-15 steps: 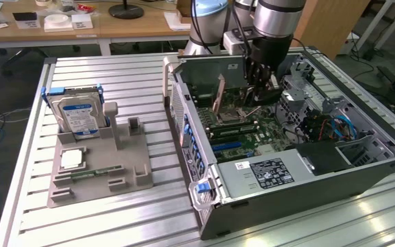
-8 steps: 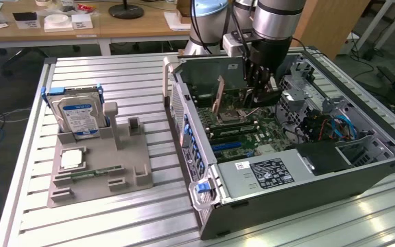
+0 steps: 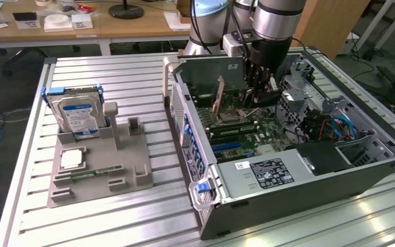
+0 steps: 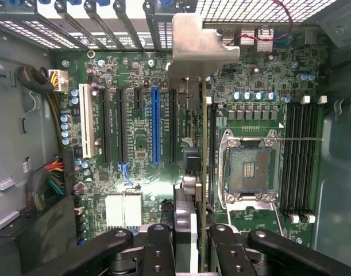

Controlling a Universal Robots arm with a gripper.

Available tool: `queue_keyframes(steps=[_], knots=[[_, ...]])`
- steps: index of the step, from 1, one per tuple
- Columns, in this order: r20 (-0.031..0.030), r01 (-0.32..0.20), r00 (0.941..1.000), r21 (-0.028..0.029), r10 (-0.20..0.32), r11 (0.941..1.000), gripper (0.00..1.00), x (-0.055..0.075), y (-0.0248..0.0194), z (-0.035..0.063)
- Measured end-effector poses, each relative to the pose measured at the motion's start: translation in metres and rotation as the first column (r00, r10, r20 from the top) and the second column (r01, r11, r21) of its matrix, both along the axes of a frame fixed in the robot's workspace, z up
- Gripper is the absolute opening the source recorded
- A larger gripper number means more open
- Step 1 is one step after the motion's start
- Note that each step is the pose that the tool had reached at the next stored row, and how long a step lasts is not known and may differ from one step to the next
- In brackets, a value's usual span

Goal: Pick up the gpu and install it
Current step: 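Insert the gpu into the slot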

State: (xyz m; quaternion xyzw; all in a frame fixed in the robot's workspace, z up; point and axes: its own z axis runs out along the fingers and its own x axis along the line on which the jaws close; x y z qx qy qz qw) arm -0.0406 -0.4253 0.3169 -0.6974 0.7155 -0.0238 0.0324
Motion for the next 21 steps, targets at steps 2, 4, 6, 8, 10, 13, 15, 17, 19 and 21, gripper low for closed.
queue_keyframes(steps=[2, 4, 6, 8, 10, 13, 15, 17, 19, 21], knots=[[0.0, 0.0, 1.0, 0.0001, 0.0, 1.0, 0.28, 0.0, -0.0011, -0.0001], [0.0, 0.0, 1.0, 0.0, 0.0, 1.0, 0.28, 0.0, -0.0026, -0.0003], [0.0, 0.0, 1.0, 0.0001, 0.0, 1.0, 0.28, 0.0, -0.0041, -0.0006], [0.0001, 0.001, 1.0, 0.0001, -0.001, 1.0, 0.28, 0.0, -0.0046, -0.0014], [0.0, 0.003, 1.0, -0.0001, -0.003, 1.0, 0.28, 0.0, -0.0049, -0.0028], [0.0, 0.005, 1.0, -0.0002, -0.005, 1.0, 0.28, -0.002, -0.0049, -0.0075], [0.0, 0.005, 1.0, -0.0001, -0.005, 1.0, 0.28, -0.002, -0.0049, -0.0112], [0.0, 0.006, 1.0, -0.0002, -0.006, 1.0, 0.28, -0.002, -0.0052, -0.0131], [0.0001, 0.006, 1.0, -0.0001, -0.006, 1.0, 0.28, -0.002, -0.0056, -0.0144], [0.0001, 0.006, 1.0, -0.0001, -0.006, 1.0, 0.28, -0.002, -0.0056, -0.0159]])
